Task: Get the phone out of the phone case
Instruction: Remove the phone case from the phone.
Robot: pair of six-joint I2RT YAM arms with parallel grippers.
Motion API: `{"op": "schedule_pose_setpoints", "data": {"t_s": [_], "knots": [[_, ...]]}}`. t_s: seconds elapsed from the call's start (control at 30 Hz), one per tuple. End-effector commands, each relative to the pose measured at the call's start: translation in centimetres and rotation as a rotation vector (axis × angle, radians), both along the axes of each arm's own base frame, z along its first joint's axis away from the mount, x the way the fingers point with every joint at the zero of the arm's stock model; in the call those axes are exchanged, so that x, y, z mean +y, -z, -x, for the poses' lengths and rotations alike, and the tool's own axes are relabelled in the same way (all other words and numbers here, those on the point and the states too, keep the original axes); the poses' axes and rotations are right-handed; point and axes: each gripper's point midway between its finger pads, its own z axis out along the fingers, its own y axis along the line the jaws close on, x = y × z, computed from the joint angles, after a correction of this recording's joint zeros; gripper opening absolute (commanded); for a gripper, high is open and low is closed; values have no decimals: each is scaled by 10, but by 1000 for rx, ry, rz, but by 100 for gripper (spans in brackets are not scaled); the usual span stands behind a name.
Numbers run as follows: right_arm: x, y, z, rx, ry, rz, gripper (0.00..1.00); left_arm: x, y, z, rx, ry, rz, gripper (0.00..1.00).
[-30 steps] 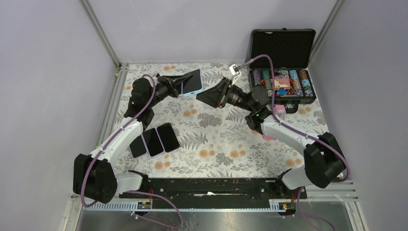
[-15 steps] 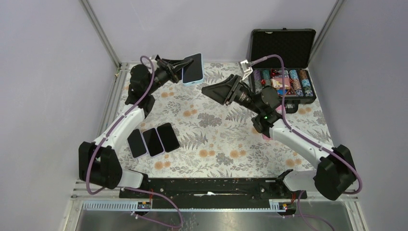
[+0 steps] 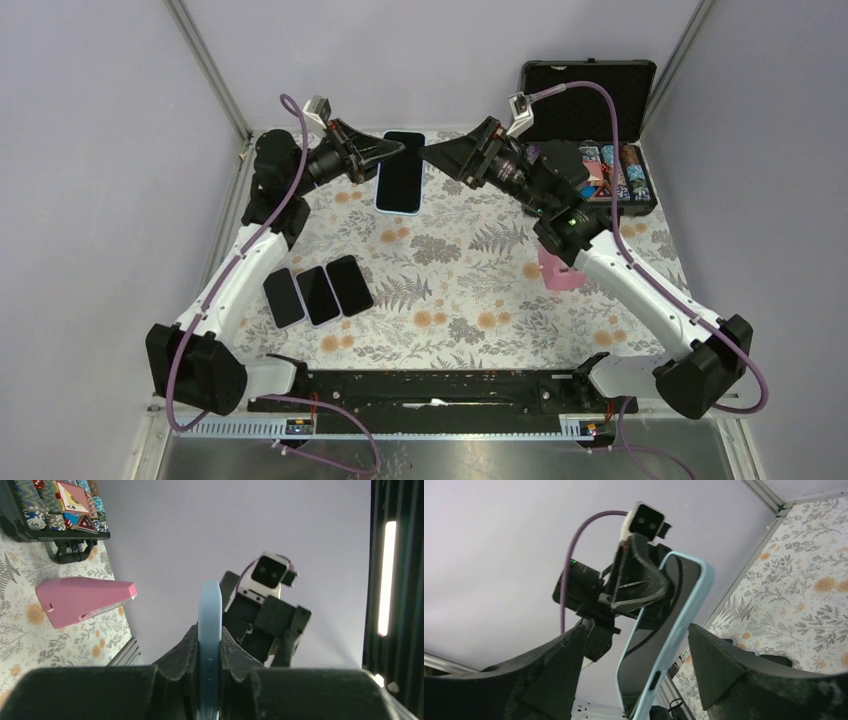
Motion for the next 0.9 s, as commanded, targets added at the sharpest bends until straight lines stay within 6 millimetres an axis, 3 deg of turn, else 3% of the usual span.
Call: {"op": "schedule_pose_setpoints", "data": {"t_s": [0.0, 0.17, 0.33, 0.4, 0.5, 0.57, 0.67, 0.77, 0.87], "knots": [[8, 12, -13, 87, 10, 18, 76, 5, -52, 37, -241, 41, -18, 0], [12, 8, -15, 88, -1, -20, 61, 6, -57, 48, -277, 67, -22, 0], [12, -10, -12, 30, -38, -63, 36, 5, -57, 57, -285, 104, -22, 3], [13, -13, -9, 24, -75, -64, 19, 4, -58, 60, -296, 127, -27, 12], [11, -12, -8, 33, -125, -61, 1, 4, -57, 65, -328, 162, -70, 39], [7, -9, -8, 40, -147, -45, 0, 6, -52, 67, -357, 195, -128, 50], [3, -6, -3, 42, -201, -21, 0, 6, -38, 68, -382, 255, -196, 54], [7, -5, 4, 48, -277, 12, 0, 4, -25, 69, -400, 314, -223, 53], [12, -1, 12, 75, -364, 31, 0, 3, -14, 69, -418, 354, -242, 41]]}}
